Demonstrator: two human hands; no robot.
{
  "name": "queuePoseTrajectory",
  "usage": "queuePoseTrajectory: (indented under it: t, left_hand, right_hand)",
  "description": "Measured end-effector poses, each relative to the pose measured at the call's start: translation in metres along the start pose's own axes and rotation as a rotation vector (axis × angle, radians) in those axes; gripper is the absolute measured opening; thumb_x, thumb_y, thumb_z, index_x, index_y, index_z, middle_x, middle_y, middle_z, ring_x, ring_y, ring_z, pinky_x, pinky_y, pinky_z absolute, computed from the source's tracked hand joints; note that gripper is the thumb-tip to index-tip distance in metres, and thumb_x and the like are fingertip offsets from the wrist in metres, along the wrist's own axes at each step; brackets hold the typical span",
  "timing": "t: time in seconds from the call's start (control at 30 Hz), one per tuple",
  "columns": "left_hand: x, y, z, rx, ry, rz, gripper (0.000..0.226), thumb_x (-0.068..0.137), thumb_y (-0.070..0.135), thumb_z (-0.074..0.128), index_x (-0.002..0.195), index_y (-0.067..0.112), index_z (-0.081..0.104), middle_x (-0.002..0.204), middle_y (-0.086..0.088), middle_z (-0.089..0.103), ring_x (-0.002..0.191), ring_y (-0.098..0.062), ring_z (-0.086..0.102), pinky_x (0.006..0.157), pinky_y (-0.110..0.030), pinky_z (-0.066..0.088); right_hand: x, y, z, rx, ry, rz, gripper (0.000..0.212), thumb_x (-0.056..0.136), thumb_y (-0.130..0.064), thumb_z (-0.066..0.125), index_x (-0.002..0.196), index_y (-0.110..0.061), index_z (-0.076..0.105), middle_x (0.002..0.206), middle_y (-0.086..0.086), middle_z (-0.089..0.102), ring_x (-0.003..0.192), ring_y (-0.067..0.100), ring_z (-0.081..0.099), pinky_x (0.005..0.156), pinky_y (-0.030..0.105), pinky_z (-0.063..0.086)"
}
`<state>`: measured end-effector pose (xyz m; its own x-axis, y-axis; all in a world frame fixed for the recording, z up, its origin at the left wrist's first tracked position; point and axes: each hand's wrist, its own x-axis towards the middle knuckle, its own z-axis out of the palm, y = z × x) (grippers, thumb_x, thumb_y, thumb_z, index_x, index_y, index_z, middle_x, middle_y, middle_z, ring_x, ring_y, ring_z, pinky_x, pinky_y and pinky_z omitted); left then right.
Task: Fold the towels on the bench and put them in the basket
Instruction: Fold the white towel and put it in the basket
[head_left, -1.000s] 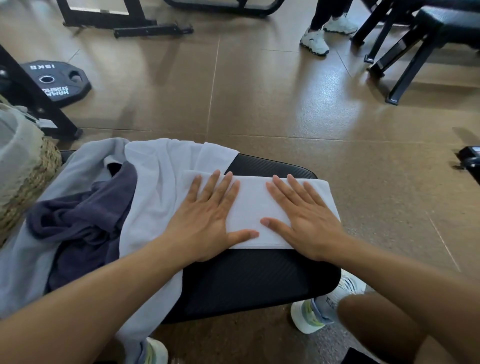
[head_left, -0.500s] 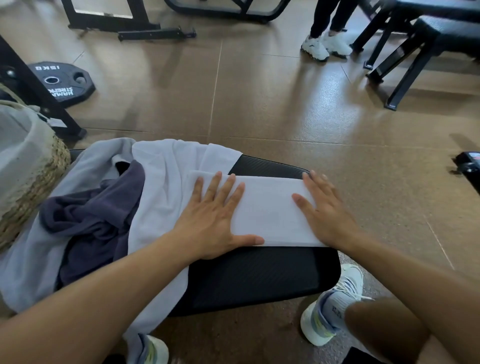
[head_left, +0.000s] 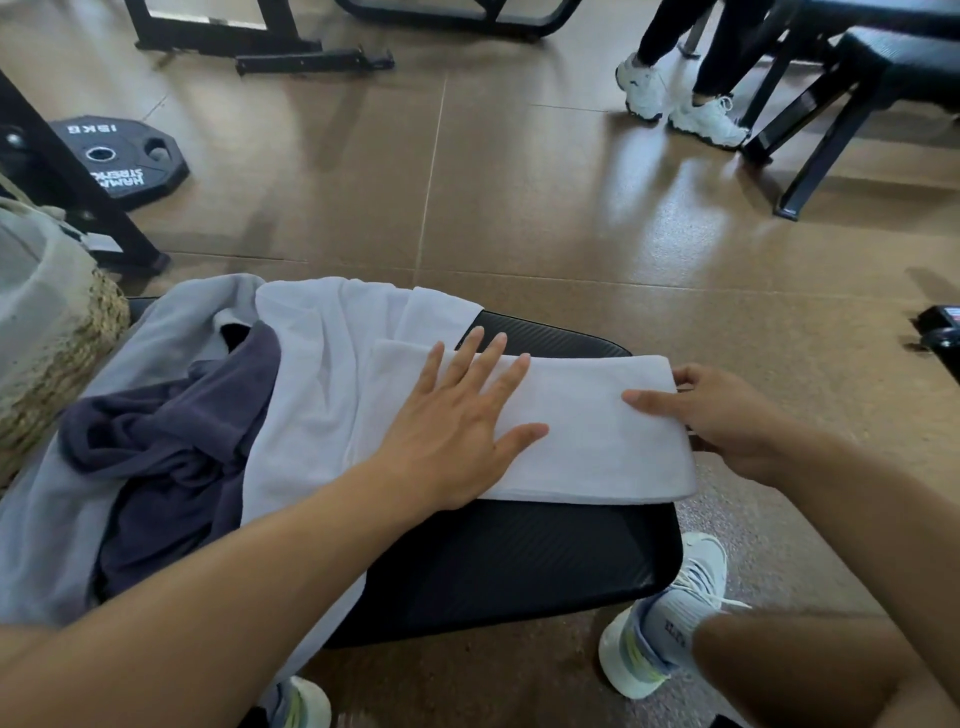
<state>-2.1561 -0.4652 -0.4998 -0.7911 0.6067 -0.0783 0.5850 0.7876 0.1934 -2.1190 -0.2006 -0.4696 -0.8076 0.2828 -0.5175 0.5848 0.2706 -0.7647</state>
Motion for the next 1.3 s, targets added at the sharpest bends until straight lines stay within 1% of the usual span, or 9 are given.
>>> queuePoseTrajectory:
  t: [0.1, 0.27, 0.47, 0.6, 0.7, 0.8, 0.9, 1.1, 1.3]
  left_hand:
    - [0.007, 0.008, 0.000, -0.015, -0.009, 0.019, 0.076, 0.098, 0.070, 0.012, 0.162, 0.031, -0.002, 0.170, 0.003, -0.012, 0.154, -0.016, -0.023, 0.125, -0.048, -0.009]
    - [0.014, 0.029, 0.015, 0.006, -0.143, 0.045, 0.082, 0.095, 0.075, 0.015, 0.161, 0.032, -0.007, 0.168, 0.004, -0.020, 0.151, -0.018, -0.029, 0.123, -0.051, -0.013]
    - [0.016, 0.035, 0.016, -0.037, -0.165, 0.025, 0.087, 0.092, 0.079, 0.019, 0.161, 0.033, -0.008, 0.168, 0.004, -0.020, 0.151, -0.018, -0.029, 0.122, -0.051, -0.015]
    - [0.017, 0.024, -0.017, -0.452, -0.043, -0.088, 0.063, 0.104, 0.051, 0.039, 0.160, 0.028, 0.022, 0.167, 0.004, 0.022, 0.156, -0.014, 0.010, 0.126, -0.035, 0.008]
    - [0.015, -0.008, -0.045, -0.655, 0.210, -0.311, 0.037, 0.103, 0.029, 0.048, 0.140, 0.030, 0.052, 0.128, 0.007, 0.067, 0.121, -0.017, 0.060, 0.107, -0.040, 0.046]
    - [0.008, -0.040, -0.058, -0.855, 0.247, -0.501, 0.022, 0.100, 0.016, 0.051, 0.118, 0.020, 0.063, 0.093, 0.000, 0.074, 0.082, -0.020, 0.073, 0.078, -0.044, 0.062]
    - [-0.003, -0.051, -0.065, -1.030, 0.157, -0.608, 0.020, 0.101, 0.006, 0.052, 0.117, 0.010, 0.063, 0.090, -0.012, 0.074, 0.068, -0.024, 0.073, 0.058, -0.036, 0.062]
    - [-0.012, -0.058, -0.067, -1.048, 0.051, -0.645, 0.029, 0.097, -0.003, 0.052, 0.123, 0.009, 0.059, 0.097, -0.016, 0.072, 0.073, -0.030, 0.076, 0.063, -0.039, 0.064]
    - [-0.023, -0.066, -0.069, -1.015, 0.036, -0.647, 0.031, 0.096, 0.000, 0.056, 0.125, 0.012, 0.056, 0.099, -0.014, 0.072, 0.063, -0.027, 0.076, 0.060, -0.040, 0.064]
  right_hand:
    - [-0.003, -0.006, -0.014, 0.178, -0.114, 0.084, 0.050, 0.076, -0.022, 0.078, 0.122, -0.006, 0.067, 0.108, 0.009, 0.078, 0.096, 0.023, 0.074, 0.080, 0.037, 0.060]
    - [-0.017, -0.027, -0.029, 0.353, -0.169, 0.050, 0.035, 0.089, -0.017, 0.066, 0.122, -0.005, 0.065, 0.106, 0.016, 0.077, 0.080, 0.023, 0.077, 0.060, 0.033, 0.062]
    - [-0.027, -0.054, 0.001, 0.311, -0.115, -0.083, 0.038, 0.088, -0.018, 0.073, 0.121, -0.004, 0.059, 0.108, 0.020, 0.071, 0.087, 0.026, 0.068, 0.070, 0.035, 0.061]
    - [-0.029, -0.074, 0.036, 0.177, -0.083, -0.185, 0.026, 0.088, -0.018, 0.076, 0.107, -0.011, 0.061, 0.086, 0.006, 0.065, 0.060, 0.011, 0.063, 0.048, 0.025, 0.051]
    - [-0.027, -0.086, 0.066, 0.050, -0.064, -0.236, 0.028, 0.088, -0.016, 0.077, 0.108, -0.011, 0.059, 0.078, 0.007, 0.066, 0.052, 0.016, 0.063, 0.042, 0.026, 0.048]
    - [-0.024, -0.093, 0.096, -0.012, -0.098, -0.220, 0.026, 0.088, -0.012, 0.074, 0.108, -0.010, 0.057, 0.068, 0.010, 0.066, 0.043, 0.018, 0.062, 0.041, 0.029, 0.051]
    - [-0.020, -0.097, 0.118, -0.107, -0.125, -0.215, 0.025, 0.089, -0.013, 0.071, 0.108, -0.013, 0.055, 0.071, 0.014, 0.070, 0.048, 0.021, 0.068, 0.049, 0.035, 0.059]
    - [-0.016, -0.105, 0.150, -0.260, -0.183, -0.244, 0.010, 0.091, -0.012, 0.064, 0.088, -0.010, 0.055, 0.071, 0.022, 0.074, 0.061, 0.032, 0.075, 0.067, 0.049, 0.064]
    - [-0.014, -0.113, 0.169, -0.418, -0.230, -0.278, 0.017, 0.090, -0.006, 0.055, 0.105, -0.007, 0.063, 0.086, 0.018, 0.075, 0.061, 0.032, 0.075, 0.071, 0.047, 0.064]
